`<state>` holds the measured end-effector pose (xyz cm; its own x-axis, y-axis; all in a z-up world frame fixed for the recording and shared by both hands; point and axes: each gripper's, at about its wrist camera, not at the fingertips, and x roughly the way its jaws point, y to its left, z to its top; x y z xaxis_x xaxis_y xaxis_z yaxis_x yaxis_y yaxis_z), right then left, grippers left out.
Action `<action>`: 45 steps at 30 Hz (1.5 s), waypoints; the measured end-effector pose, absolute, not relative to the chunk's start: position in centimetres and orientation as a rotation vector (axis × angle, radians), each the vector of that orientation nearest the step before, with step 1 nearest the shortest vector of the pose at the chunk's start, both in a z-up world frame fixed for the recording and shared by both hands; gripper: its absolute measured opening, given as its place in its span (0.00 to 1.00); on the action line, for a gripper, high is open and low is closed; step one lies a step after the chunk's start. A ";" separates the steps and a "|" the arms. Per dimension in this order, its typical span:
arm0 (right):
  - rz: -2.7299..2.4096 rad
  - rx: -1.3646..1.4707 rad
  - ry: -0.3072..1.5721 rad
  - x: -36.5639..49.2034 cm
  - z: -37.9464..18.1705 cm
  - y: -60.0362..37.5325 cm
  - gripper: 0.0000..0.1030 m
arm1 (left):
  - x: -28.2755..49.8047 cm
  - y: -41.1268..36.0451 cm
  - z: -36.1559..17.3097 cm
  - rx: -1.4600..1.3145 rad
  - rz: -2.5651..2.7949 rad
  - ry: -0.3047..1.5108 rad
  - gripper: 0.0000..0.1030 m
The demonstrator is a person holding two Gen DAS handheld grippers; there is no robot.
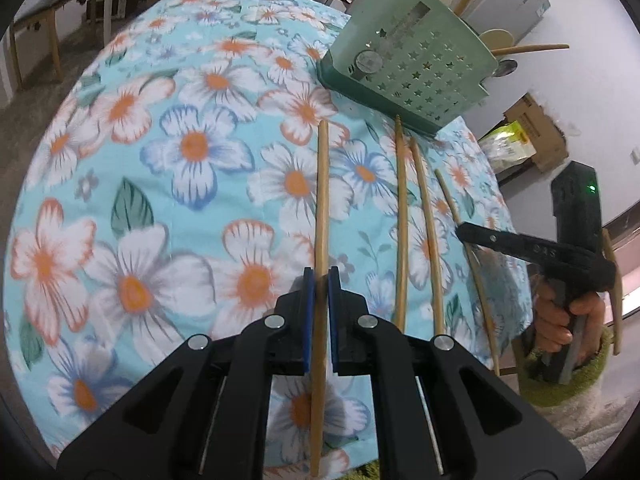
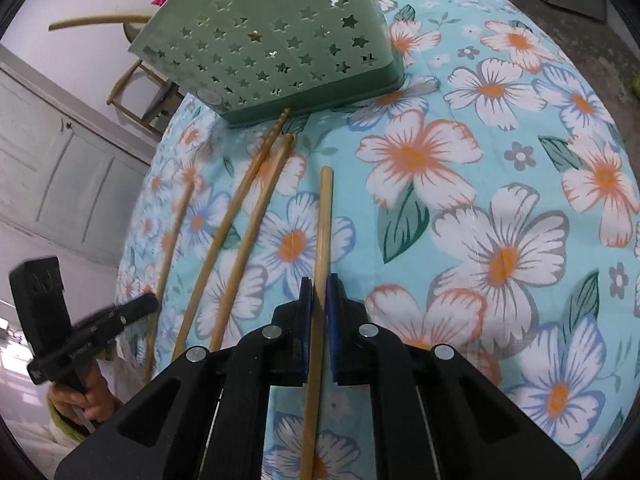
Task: Organize utensils
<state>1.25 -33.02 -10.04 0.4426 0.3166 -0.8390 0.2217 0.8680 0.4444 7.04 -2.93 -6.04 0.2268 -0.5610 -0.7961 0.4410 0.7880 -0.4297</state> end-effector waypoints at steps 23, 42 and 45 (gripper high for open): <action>-0.031 0.392 1.060 4.5 -10.0 -31.3 0.07 | 12.3 -11.4 -6.1 0.288 -0.635 0.963 0.06; -0.041 0.367 1.093 5.0 -10.0 -31.0 0.07 | 10.2 -11.8 -6.3 0.397 -0.595 0.935 0.04; -0.041 0.365 1.090 5.0 -10.0 -31.0 0.07 | 10.4 -12.0 -6.3 0.412 -0.595 0.933 0.04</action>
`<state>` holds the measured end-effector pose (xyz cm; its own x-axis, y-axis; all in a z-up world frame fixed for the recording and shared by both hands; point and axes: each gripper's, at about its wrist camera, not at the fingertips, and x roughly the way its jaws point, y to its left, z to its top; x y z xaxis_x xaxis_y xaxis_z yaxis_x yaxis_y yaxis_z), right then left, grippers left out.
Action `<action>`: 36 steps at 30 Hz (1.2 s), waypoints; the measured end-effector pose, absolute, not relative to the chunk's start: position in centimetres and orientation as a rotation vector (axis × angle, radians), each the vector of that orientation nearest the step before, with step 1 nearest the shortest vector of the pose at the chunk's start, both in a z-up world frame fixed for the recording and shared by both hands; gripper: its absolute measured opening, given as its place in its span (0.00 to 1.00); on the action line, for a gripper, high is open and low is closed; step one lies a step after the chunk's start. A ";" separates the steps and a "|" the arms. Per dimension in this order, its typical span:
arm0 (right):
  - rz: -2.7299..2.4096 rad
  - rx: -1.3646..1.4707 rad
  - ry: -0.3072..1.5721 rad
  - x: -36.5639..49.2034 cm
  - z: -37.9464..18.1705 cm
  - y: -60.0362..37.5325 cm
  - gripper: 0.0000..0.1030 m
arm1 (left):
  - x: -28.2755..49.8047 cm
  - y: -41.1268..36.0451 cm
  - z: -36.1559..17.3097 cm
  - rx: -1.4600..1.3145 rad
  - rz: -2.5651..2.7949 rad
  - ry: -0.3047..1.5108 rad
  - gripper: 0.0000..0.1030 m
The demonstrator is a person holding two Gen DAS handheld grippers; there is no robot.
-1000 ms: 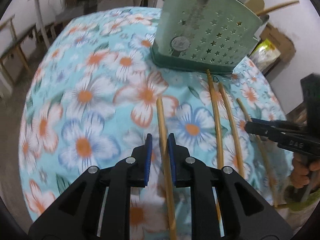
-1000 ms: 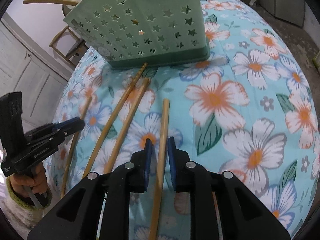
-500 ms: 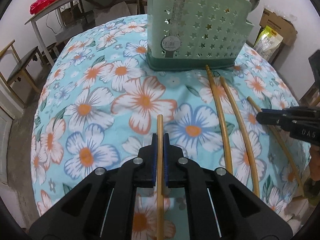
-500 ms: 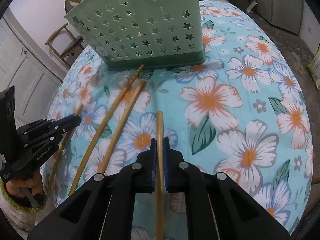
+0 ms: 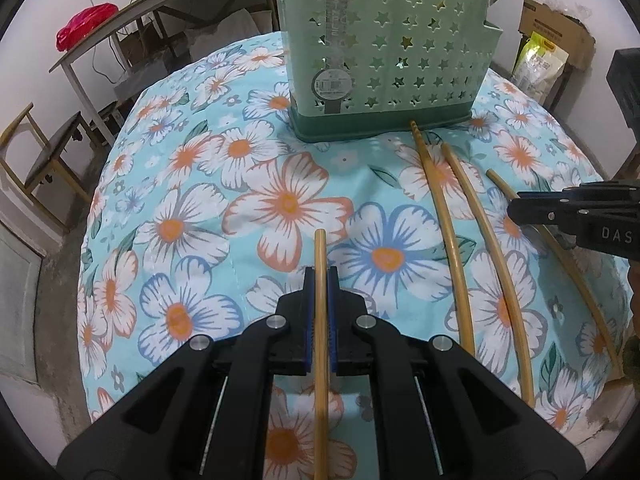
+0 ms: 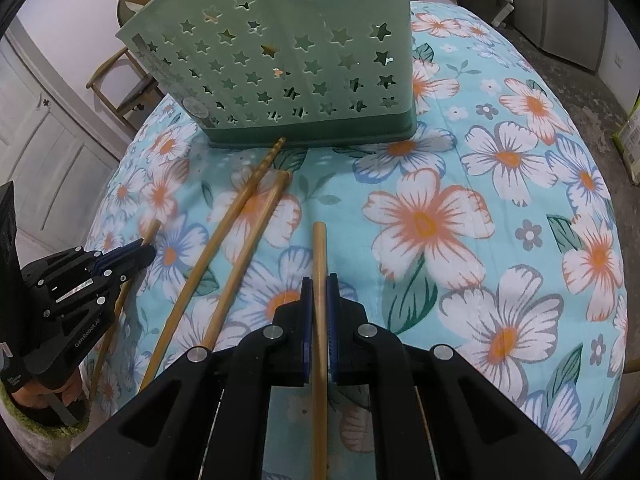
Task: Organize utensils
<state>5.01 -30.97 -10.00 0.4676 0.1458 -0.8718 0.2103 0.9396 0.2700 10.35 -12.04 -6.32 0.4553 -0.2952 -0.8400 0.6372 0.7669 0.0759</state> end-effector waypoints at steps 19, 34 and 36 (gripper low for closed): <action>-0.032 0.389 1.063 4.5 -10.2 -31.3 0.07 | 14.3 -10.7 -4.5 0.151 -0.691 1.064 0.04; 0.015 0.415 1.045 4.1 -10.4 -32.1 0.07 | 11.1 -8.2 9.6 -0.051 -0.812 0.832 0.04; 0.021 0.416 1.046 4.1 -10.4 -32.2 0.07 | 10.7 -8.4 12.6 -0.081 -0.823 0.732 0.04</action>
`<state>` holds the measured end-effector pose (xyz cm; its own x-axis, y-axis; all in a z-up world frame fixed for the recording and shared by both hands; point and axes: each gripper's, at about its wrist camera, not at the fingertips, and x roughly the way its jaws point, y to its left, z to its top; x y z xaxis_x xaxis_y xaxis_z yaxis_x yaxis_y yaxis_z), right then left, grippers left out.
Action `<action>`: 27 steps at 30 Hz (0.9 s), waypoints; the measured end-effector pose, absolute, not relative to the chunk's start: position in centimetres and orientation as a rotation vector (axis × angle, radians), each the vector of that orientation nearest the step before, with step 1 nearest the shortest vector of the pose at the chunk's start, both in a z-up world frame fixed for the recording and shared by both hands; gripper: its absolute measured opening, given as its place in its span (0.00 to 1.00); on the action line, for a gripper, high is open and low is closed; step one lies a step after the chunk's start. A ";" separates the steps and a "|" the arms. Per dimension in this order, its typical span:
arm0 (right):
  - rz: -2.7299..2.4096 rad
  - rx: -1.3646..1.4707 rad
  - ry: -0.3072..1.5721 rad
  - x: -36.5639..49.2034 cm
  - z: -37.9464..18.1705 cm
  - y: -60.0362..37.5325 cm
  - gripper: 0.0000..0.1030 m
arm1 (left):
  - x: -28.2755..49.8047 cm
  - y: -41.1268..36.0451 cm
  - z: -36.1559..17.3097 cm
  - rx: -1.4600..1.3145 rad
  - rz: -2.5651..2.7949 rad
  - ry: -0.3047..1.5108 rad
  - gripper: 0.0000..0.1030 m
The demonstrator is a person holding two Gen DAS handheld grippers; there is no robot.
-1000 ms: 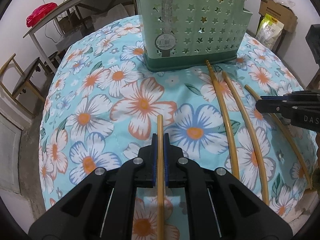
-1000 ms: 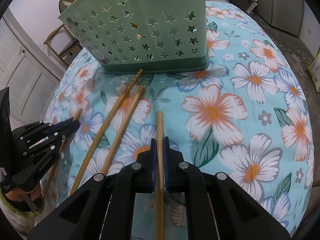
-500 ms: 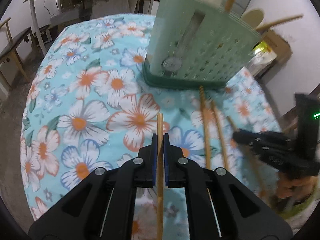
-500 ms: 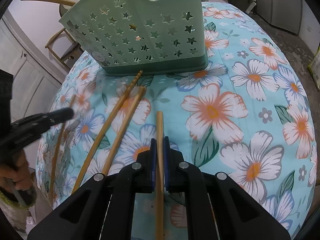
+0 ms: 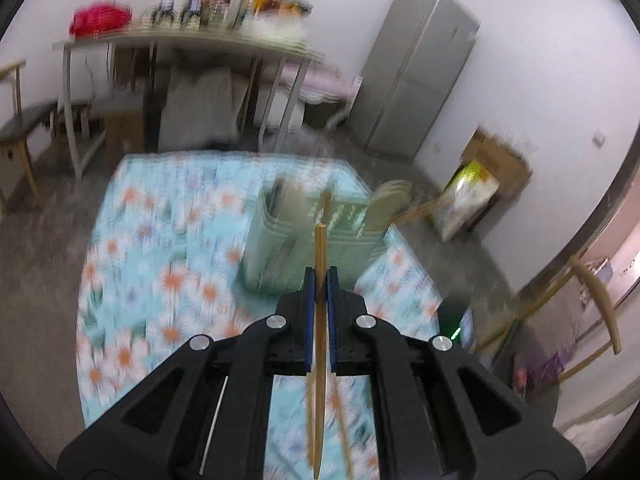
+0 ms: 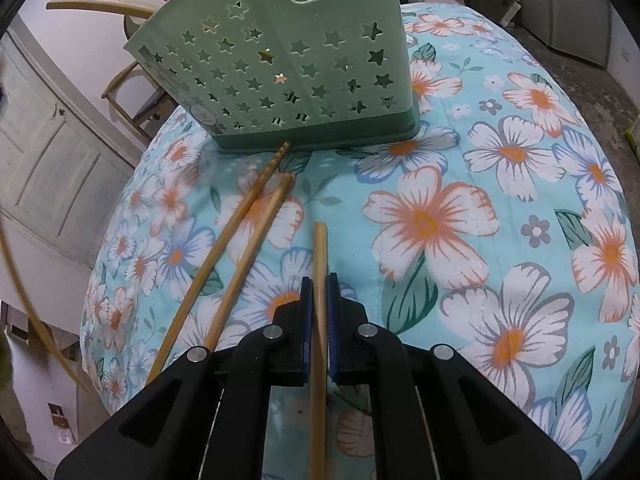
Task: Organize utensils
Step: 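Lower the chopstick into the caddy and open the left gripper while right holds its chopstick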
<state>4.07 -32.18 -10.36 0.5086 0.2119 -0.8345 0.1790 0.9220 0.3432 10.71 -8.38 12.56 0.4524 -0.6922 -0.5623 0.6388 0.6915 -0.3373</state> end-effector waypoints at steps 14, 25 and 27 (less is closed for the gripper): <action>0.035 0.434 1.052 4.2 -10.3 -32.5 0.07 | 12.6 -17.5 21.7 -0.128 -0.685 0.160 0.04; 0.041 0.450 1.047 4.0 -10.4 -32.7 0.07 | 14.9 -25.0 15.3 -0.009 -0.519 0.126 0.04; 0.041 0.451 1.047 4.0 -10.4 -32.7 0.07 | 15.0 -24.7 14.4 -0.010 -0.521 0.143 0.05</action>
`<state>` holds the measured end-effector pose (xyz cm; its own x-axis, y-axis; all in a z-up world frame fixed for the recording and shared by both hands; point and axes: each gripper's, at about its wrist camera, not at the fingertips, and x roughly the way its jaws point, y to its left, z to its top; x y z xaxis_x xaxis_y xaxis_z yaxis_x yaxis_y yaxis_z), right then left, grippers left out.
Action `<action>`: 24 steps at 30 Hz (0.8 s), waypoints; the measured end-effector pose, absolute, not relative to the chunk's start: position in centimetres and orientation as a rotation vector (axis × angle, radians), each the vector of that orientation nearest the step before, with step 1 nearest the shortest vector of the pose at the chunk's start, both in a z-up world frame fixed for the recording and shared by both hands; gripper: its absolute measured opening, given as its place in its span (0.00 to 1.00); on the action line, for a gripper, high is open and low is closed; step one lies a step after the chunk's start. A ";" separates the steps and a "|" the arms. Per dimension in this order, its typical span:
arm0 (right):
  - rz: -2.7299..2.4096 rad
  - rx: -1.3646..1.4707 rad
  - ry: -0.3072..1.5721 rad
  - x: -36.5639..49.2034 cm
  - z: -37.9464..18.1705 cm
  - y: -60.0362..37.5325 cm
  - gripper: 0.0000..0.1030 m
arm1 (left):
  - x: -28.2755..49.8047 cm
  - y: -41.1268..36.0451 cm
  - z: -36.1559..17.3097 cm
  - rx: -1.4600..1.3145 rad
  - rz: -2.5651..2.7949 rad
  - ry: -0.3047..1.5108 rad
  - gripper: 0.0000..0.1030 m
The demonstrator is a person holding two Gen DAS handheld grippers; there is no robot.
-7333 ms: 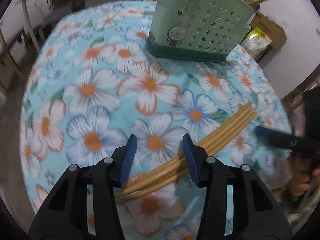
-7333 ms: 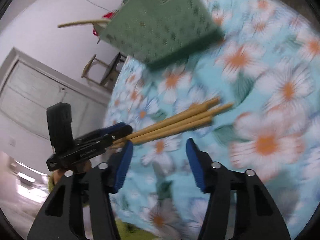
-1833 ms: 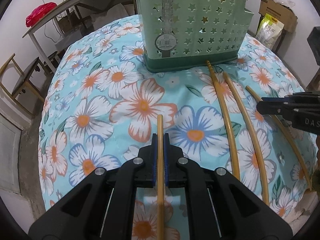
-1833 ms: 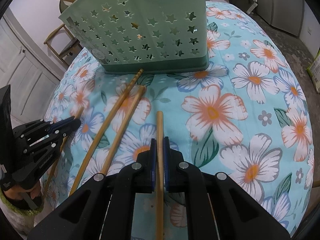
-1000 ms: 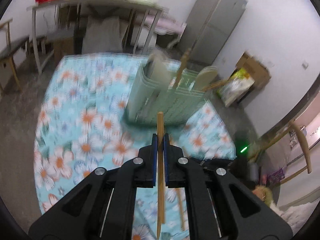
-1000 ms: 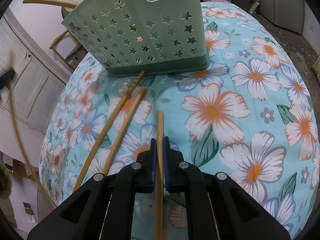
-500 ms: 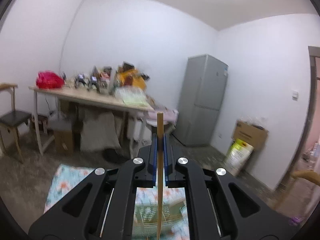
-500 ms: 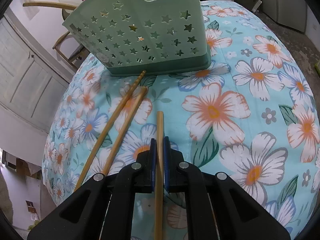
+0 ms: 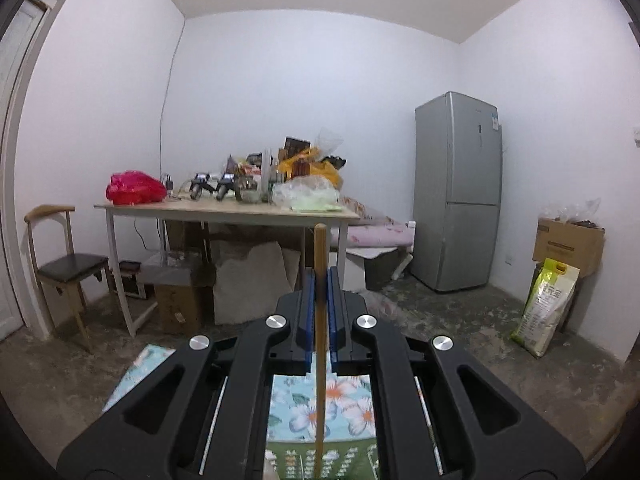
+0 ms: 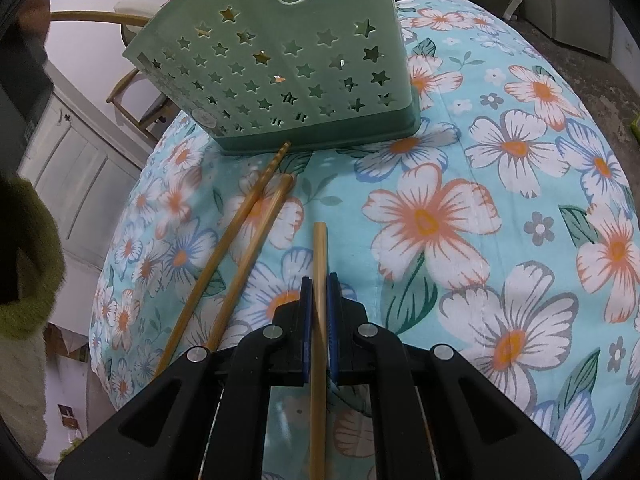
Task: Organize utensils
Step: 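Lower the chopstick into the caddy and open the left gripper while right holds its chopstick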
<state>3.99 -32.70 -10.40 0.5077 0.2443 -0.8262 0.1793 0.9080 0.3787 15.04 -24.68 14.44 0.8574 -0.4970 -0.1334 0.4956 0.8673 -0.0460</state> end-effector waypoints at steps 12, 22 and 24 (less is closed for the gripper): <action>0.027 0.447 1.056 4.6 -10.2 -32.8 0.07 | 12.9 -16.6 13.6 -0.077 -0.532 0.239 0.44; 0.020 0.433 0.920 2.5 -5.2 -33.4 0.07 | 9.5 -9.7 9.0 0.006 -0.596 0.425 0.81; 0.025 0.411 0.855 1.7 -2.8 -33.3 0.07 | 8.8 -8.5 7.7 0.016 -0.605 0.463 0.82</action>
